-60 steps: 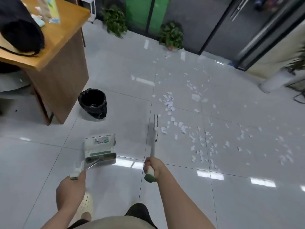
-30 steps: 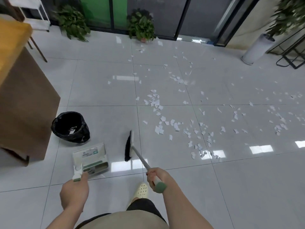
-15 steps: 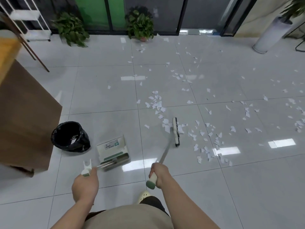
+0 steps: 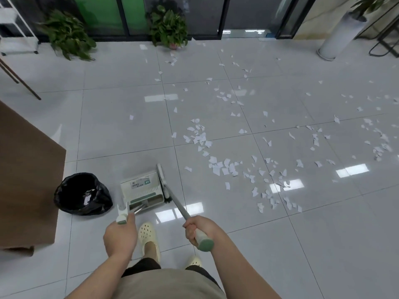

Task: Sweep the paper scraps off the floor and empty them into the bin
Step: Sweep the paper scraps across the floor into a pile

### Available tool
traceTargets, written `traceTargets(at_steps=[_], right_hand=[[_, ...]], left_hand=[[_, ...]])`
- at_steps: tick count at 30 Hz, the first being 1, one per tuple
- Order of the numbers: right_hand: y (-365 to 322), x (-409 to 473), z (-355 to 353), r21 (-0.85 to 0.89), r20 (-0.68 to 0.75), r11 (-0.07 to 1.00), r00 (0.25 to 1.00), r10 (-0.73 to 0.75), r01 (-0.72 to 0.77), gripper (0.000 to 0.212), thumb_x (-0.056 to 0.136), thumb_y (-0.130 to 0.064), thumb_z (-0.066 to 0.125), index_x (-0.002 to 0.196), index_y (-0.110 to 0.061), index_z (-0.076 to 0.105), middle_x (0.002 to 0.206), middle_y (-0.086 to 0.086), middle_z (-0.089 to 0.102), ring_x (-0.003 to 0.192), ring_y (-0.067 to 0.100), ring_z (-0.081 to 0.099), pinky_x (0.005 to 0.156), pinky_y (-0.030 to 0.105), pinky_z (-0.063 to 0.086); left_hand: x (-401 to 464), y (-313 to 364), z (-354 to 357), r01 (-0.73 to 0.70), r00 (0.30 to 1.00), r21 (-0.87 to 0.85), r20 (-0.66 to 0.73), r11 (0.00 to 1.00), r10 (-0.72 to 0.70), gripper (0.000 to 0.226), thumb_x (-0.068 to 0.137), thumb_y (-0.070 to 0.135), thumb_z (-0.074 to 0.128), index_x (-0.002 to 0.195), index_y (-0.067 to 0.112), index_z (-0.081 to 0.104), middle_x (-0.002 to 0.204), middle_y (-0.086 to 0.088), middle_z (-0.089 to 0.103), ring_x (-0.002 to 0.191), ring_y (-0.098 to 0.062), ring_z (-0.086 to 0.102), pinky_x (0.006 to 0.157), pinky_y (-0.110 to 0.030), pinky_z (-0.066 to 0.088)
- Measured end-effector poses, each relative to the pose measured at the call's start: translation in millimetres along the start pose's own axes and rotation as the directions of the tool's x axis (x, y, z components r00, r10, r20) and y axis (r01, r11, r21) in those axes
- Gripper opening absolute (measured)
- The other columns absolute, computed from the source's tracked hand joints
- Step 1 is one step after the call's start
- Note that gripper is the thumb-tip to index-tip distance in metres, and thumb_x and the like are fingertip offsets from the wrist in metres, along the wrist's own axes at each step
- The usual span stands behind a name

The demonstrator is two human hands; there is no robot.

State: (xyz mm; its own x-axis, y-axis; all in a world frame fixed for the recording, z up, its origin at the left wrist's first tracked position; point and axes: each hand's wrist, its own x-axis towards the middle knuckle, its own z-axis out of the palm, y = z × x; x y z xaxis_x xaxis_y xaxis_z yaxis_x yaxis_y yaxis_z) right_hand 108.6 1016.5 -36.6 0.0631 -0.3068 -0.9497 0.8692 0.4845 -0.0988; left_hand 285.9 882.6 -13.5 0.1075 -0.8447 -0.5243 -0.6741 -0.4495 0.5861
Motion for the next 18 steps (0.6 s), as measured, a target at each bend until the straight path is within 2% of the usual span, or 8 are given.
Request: traceTargets(at_steps=[3, 6, 10, 15, 18], right_hand=[[-19.0, 8.1, 25.2, 0.156, 0.044, 0.986, 0.998, 0.049, -0.056, 0.024, 0.087, 0.004, 0.054, 0.072, -0.012, 0.044, 0.049, -0.003, 0.039, 0.033, 0.007, 0.038, 0.03, 0.016, 0.034], [-41.8, 15.4, 40.4, 0.308, 0.072, 0.95, 0.997, 0.038, -0.058, 0.021, 0.086, 0.005, 0.056, 0.072, -0.008, 0.049, 0.05, -0.003, 0.041, 0.033, 0.007, 0.041, 0.031, 0.016, 0.038], [-63.3, 23.2, 44.6, 0.408, -0.022, 0.913, 1.0, 0.008, 0.001, 0.024, 0.09, 0.003, 0.054, 0.069, -0.008, 0.05, 0.048, -0.004, 0.042, 0.031, 0.007, 0.041, 0.03, 0.015, 0.038], [-76.2, 27.5, 29.5, 0.293, -0.28, 0.947, 0.959, -0.048, 0.133, 0.029, 0.09, 0.003, 0.05, 0.067, -0.013, 0.043, 0.044, -0.002, 0.038, 0.028, 0.01, 0.035, 0.028, 0.016, 0.03], [-90.1, 35.3, 35.5, 0.112, -0.44, 0.981, 0.893, -0.096, 0.161, 0.016, 0.085, 0.003, 0.049, 0.072, -0.006, 0.05, 0.042, 0.005, 0.041, 0.03, 0.016, 0.037, 0.034, 0.019, 0.034]], left_hand=[[42.0, 21.9, -11.0, 0.019, 0.999, 0.026, 0.038, 0.999, -0.02, 0.041, 0.098, 0.034, 0.063, 0.073, 0.0, 0.06, 0.072, -0.018, 0.061, 0.064, -0.033, 0.056, 0.054, -0.033, 0.036], [81.6, 41.8, -18.5, 0.039, 0.997, 0.026, 0.06, 0.999, -0.041, 0.04, 0.097, 0.032, 0.062, 0.076, -0.002, 0.062, 0.076, -0.019, 0.063, 0.068, -0.035, 0.057, 0.059, -0.036, 0.04], [117.5, 62.8, -21.9, 0.04, 0.993, 0.041, 0.113, 0.998, -0.045, 0.041, 0.096, 0.032, 0.064, 0.074, -0.002, 0.063, 0.074, -0.02, 0.065, 0.067, -0.036, 0.061, 0.056, -0.033, 0.04], [138.0, 85.9, -18.4, 0.018, 0.987, 0.044, 0.157, 0.999, -0.024, 0.043, 0.096, 0.032, 0.066, 0.072, -0.005, 0.061, 0.067, -0.02, 0.063, 0.06, -0.034, 0.059, 0.054, -0.032, 0.039], [142.6, 101.3, -11.8, 0.006, 0.985, 0.045, 0.171, 0.999, -0.013, 0.044, 0.096, 0.032, 0.066, 0.076, -0.007, 0.063, 0.065, -0.02, 0.062, 0.057, -0.034, 0.057, 0.054, -0.032, 0.039]])
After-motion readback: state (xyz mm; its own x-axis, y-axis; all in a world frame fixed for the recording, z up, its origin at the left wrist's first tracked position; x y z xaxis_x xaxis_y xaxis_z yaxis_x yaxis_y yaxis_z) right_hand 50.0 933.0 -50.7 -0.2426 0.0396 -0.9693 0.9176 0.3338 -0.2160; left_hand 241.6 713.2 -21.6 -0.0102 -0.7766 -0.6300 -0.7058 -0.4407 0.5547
